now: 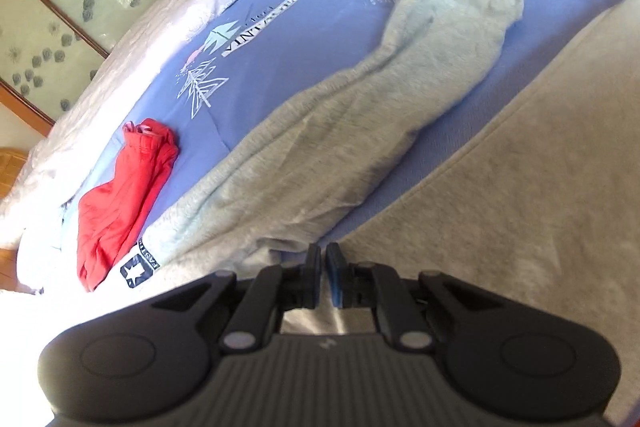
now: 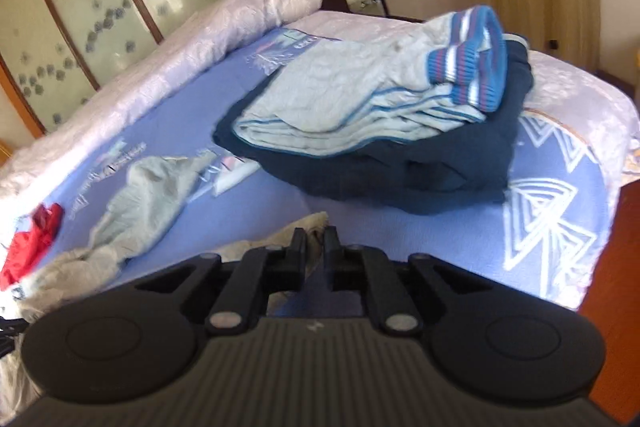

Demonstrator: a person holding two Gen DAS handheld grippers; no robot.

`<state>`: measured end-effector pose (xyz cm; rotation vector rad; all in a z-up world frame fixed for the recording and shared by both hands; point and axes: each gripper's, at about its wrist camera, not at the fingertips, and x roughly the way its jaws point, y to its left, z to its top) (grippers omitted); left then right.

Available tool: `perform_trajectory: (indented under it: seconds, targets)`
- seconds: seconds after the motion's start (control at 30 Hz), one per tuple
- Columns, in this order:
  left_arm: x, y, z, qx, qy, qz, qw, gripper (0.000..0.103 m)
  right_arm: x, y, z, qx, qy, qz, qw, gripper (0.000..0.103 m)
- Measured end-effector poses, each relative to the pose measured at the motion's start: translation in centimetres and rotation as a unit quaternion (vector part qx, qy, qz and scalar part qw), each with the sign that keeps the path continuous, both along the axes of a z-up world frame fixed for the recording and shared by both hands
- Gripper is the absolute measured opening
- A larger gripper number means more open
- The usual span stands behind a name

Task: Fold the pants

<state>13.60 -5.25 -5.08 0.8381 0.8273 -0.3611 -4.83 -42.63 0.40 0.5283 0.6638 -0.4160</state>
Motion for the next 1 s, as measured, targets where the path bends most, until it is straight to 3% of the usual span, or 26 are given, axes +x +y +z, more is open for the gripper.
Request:
perform_trajectory:
  seconds: [0.1, 0.17, 0.2, 0.27, 0.33, 0.47, 0.6, 0.73, 0.9, 0.93, 0.97, 1.0]
  targets:
    - [0.1, -0.6, -2.6, 0.039, 0.009, 0.005, 0.9992, 0.008, 0.4, -0.7, -3.0, 0.013, 0.056, -0.026, 0.998, 0.016]
    - [-0.5, -0.5, -2.3, 0.037, 0.003, -0.005, 0.9993, 0.009, -0.4, -1.3, -3.5, 0.037, 0.034, -0.044, 0.998, 0.022]
    - [-0.9, -0.2, -1.4, 0.023, 0.010, -0.008, 0.9997, 0.010, -0.7, -1.5, -2.9, 0.039, 0.026, -0.057, 0.997, 0.027]
    - [-0.8, 0.8, 0.7, -0.012, 0.014, -0.005, 0.9998, 0.013, -0.7, -1.4, -1.2, 0.003, 0.008, -0.066, 0.998, 0.028]
    - [0.1, 2.1, 2.9, -0.036, -0.002, 0.007, 0.9993, 0.015, 0.4, -1.4, 0.7, -0.016, -0.011, -0.043, 0.999, 0.028]
    - [4.0, 3.1, 5.4, -0.052, -0.039, 0.040, 0.9971, 0.020, 5.4, -0.8, 2.1, 0.018, -0.048, 0.022, 0.998, 0.028]
    - [7.8, 1.2, 4.6, -0.028, -0.062, 0.016, 0.9975, 0.024, 12.5, 0.0, -0.7, 0.094, -0.043, 0.055, 0.993, 0.028]
    - [11.8, -0.1, 2.3, -0.004, -0.047, 0.003, 0.9989, 0.028, 19.0, 0.4, -4.2, 0.132, -0.015, 0.046, 0.990, 0.028]
    - [14.2, 0.4, 1.0, -0.026, -0.019, 0.033, 0.9989, 0.028, 24.2, 0.6, -7.1, 0.182, 0.013, 0.036, 0.982, 0.028]
    - [14.7, 0.6, 0.4, -0.028, -0.018, 0.039, 0.9987, 0.028, 24.6, 0.8, -7.4, 0.185, 0.013, 0.037, 0.982, 0.025]
    - [15.0, 0.7, -0.1, -0.026, -0.016, 0.046, 0.9984, 0.028, 24.9, 1.1, -7.3, 0.182, 0.010, 0.041, 0.982, 0.008]
    - [15.2, 0.9, -0.4, -0.024, -0.016, 0.053, 0.9982, 0.028, 24.9, 1.5, -6.9, 0.167, 0.007, 0.042, 0.985, 0.008]
